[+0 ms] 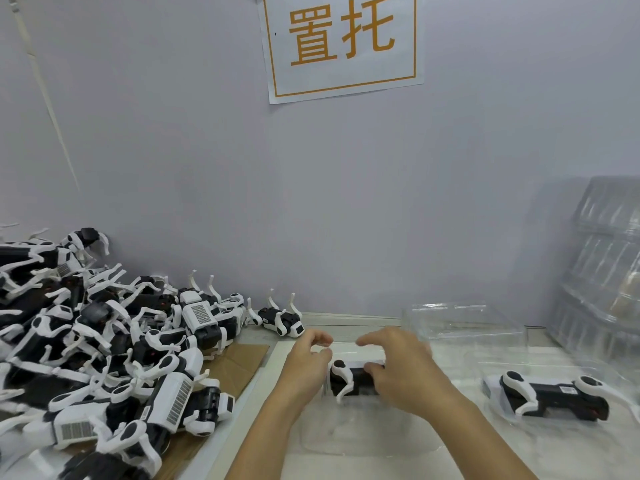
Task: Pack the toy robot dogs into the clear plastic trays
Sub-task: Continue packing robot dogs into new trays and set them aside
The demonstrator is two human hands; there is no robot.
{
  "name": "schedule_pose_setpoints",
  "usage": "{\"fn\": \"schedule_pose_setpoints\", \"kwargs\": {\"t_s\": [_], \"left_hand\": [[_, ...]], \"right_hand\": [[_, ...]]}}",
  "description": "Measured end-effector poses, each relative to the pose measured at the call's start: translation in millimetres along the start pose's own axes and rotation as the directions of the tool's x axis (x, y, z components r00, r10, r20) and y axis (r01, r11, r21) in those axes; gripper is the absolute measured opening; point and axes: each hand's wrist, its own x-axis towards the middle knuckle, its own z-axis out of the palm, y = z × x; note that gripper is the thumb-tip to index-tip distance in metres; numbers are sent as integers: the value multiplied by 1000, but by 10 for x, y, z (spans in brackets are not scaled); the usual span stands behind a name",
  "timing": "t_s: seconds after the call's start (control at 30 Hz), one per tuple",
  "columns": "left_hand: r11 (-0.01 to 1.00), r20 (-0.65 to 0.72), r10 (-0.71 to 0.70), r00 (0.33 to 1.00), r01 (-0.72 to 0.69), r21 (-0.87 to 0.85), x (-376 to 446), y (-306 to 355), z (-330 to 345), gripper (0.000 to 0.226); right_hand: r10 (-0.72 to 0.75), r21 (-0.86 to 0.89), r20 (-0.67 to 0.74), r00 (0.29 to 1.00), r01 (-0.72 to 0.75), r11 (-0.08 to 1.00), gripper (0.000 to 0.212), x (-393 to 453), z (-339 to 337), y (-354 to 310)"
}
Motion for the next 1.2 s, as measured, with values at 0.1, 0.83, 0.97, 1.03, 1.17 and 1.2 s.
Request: {"fn": "schedule_pose_setpoints", "kwargs": {"t_s": [0.1, 0.83, 0.97, 1.03, 1.17, 1.2], "left_hand": [[999, 13, 25, 1000, -25, 29, -4, -16, -7, 25], [975, -87, -203, 975, 209, 72, 74, -85, -18, 17], [987, -159, -151, 976, 158, 36, 91, -87, -47, 21], [992, -188, -124, 974, 126, -4, 90, -81, -72, 23], [995, -214, -86, 973, 72, -74, 72, -67, -100, 32], [995, -217, -79, 973, 62, -80, 70, -63, -100, 35]], "right_hand": [[100, -85, -71, 992, -106, 991, 25, 9, -74, 113], [185, 85, -71, 980, -179, 980, 49, 11, -33, 199], [271, 117, -2, 963, -269, 956, 59, 22, -7, 199], [296, 155, 25, 955, -296, 942, 56, 34, 5, 208], [298, 244, 35, 954, -298, 923, 38, 47, 28, 240], [295, 271, 23, 955, -290, 918, 34, 52, 35, 247]]}}
